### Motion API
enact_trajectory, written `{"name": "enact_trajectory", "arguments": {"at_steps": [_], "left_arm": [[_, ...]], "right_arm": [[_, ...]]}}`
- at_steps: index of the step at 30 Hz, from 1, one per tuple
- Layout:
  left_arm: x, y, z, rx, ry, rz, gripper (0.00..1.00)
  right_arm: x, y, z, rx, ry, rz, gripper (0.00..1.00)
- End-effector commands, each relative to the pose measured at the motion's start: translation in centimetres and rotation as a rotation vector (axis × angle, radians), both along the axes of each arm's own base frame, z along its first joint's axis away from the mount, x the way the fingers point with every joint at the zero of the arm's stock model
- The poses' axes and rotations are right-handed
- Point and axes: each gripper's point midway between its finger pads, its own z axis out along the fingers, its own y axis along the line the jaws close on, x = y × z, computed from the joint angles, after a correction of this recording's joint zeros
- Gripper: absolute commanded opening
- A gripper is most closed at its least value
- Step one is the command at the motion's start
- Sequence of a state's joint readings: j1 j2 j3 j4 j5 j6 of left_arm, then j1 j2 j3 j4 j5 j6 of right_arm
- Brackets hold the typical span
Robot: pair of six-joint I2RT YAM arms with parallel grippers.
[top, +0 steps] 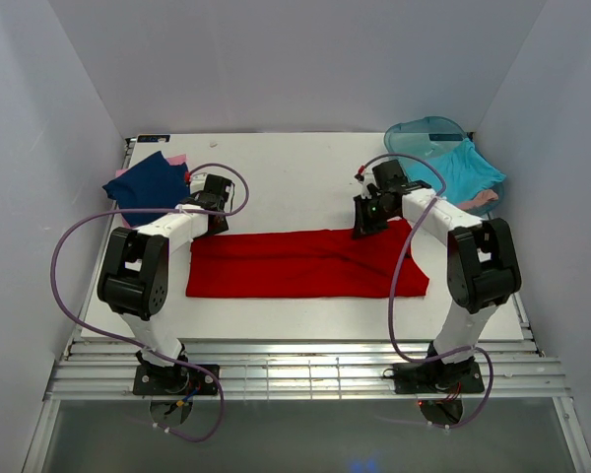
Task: Fold and stack the t-shirts
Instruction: Fold the tshirt
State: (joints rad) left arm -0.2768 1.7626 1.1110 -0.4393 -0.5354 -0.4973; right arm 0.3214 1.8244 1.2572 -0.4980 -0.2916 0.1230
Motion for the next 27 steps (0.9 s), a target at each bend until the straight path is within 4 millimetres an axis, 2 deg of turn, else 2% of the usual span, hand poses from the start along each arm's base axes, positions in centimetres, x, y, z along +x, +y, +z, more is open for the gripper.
{"name": "enact_trajectory", "arguments": {"at_steps": [1, 5, 13, 21, 25, 27], "left_arm": [[0.9, -0.1, 0.9, 0.002, -0.036, 0.005, 0.62], [0.7, -0.1, 0.7, -0.001, -0.033, 0.005, 0.62], [1.0, -0.2, 1.3, 0.002, -0.045, -0.003, 0.62], [1.1, -0.4, 1.7, -0.007, -0.055, -0.008, 0.62], [1.4, -0.5, 2.1, -0.018, -0.071, -0.006, 0.62], [1.7, -0.7, 2.2, -0.027, -0.077, -0.009, 0.62]], "right_arm": [[-1.0, 0.4, 3.1, 0.004, -0.062, 0.028, 0.08], [-2.8, 0.7, 4.2, 0.003, -0.068, 0.051, 0.08], [-7.2, 1.2, 2.3, -0.031, 0.004, 0.082, 0.08], [-11.1, 2.7, 2.7, -0.017, 0.033, 0.127, 0.08], [-12.8, 3.6, 3.3, 0.014, 0.071, 0.202, 0.22], [-12.5, 3.6, 3.6, -0.001, 0.055, 0.205, 0.27]]}}
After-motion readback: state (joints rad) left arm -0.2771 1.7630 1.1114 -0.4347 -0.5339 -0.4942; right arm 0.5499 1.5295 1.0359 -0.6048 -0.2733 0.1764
